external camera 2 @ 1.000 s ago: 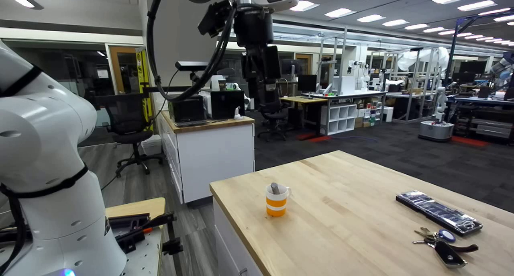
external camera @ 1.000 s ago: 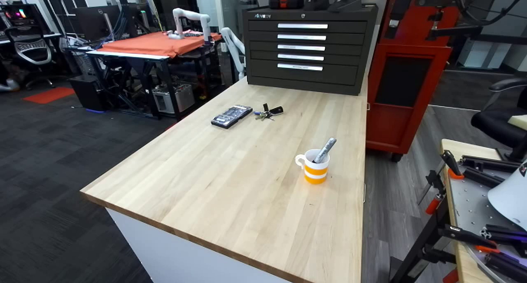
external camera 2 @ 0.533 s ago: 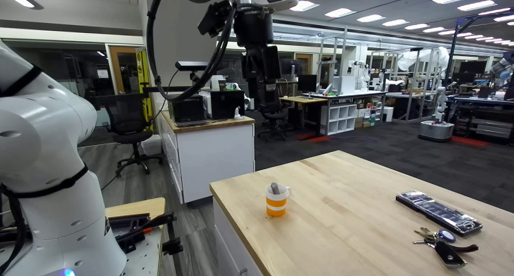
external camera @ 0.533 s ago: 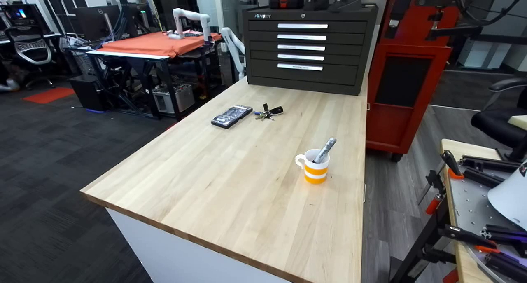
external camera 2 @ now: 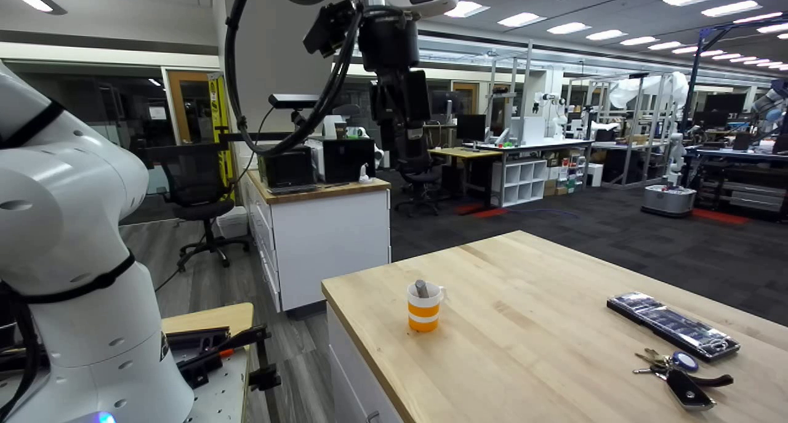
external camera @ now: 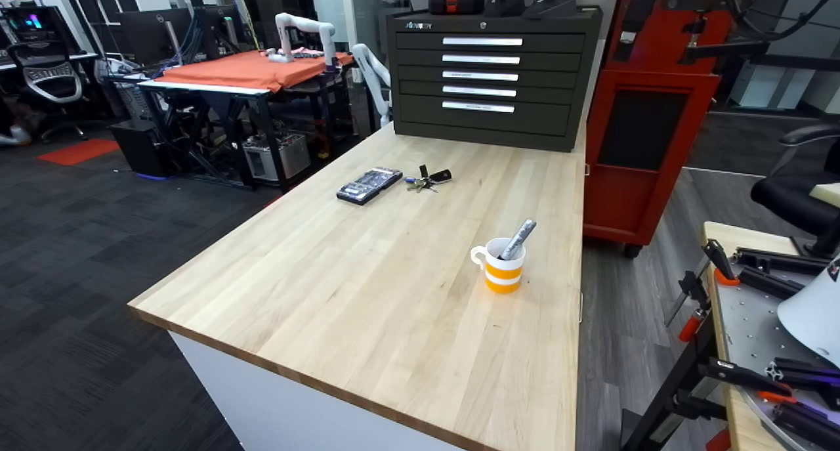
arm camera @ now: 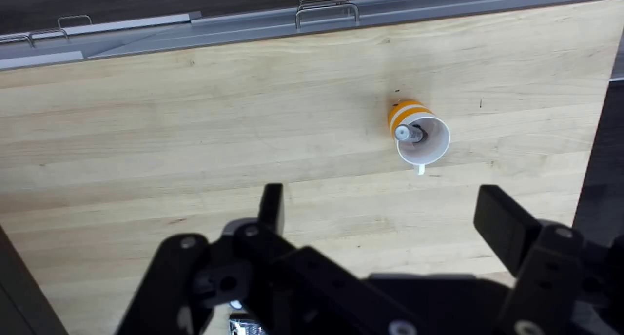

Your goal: Remove the marker from the cup and put it on the table

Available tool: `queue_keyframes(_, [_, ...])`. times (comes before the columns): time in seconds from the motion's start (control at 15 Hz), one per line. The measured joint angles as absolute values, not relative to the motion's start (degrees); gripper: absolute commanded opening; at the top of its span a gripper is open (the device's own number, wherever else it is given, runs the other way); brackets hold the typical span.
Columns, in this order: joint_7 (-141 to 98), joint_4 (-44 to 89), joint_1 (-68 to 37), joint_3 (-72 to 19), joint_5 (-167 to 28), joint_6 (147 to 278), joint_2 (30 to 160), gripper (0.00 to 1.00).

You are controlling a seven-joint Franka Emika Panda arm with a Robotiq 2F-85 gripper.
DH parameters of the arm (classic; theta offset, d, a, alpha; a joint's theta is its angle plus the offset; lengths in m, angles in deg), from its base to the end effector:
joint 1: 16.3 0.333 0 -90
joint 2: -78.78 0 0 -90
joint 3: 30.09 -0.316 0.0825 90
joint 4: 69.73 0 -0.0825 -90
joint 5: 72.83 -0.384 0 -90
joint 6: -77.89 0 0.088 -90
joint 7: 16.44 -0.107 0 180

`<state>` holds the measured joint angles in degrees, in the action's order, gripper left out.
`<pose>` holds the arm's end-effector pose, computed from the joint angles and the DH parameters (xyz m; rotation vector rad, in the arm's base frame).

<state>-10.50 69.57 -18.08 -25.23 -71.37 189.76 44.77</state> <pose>0.3808 -0.0495 0.5223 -3.1249 -0.0120 -0.1801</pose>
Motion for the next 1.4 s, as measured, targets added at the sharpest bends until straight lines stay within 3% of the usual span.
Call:
queue_keyframes(0.6, [-10.0,69.5,-17.5,-28.0,-69.8,190.3,49.3,1.00])
queue_keyframes(1.4, [-8.0,70.3,-14.9,-29.7,-70.0,201.1,59.5,1.00])
